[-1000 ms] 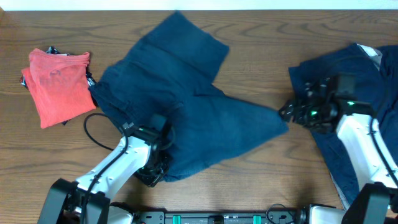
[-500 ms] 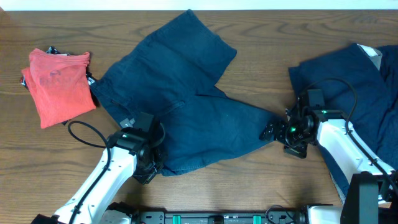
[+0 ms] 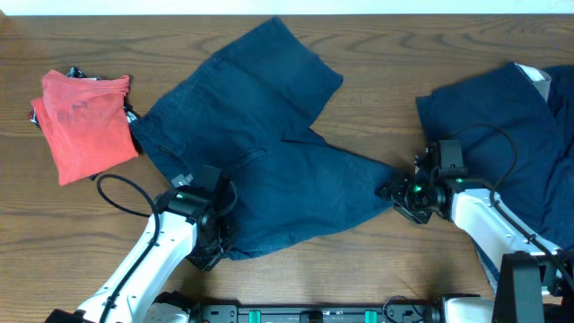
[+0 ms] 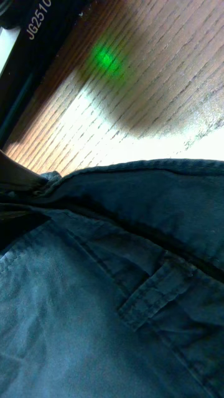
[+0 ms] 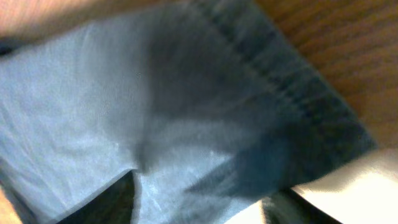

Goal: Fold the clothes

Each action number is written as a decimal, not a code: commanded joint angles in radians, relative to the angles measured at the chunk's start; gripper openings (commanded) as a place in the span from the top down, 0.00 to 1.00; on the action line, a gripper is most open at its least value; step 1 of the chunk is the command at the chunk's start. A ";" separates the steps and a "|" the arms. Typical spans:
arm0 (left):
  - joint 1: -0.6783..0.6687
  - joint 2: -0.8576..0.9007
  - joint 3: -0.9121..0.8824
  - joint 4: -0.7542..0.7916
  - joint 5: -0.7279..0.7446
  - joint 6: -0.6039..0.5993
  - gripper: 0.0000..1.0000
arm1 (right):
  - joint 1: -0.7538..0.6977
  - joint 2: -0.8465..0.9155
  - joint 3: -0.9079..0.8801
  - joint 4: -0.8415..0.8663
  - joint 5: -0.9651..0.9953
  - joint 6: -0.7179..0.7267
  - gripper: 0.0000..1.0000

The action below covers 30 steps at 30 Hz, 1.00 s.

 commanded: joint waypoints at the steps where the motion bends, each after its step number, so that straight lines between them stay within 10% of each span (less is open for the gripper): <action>1: 0.005 -0.007 -0.002 -0.023 -0.019 0.017 0.94 | 0.011 0.029 -0.048 0.026 0.039 0.047 0.65; 4: 0.005 -0.007 0.000 -0.024 -0.014 0.060 0.94 | 0.011 0.029 -0.048 0.057 0.045 0.045 0.99; 30: -0.075 -0.309 0.379 -0.305 0.008 0.305 0.94 | -0.037 -0.433 0.532 -0.516 0.335 -0.222 0.99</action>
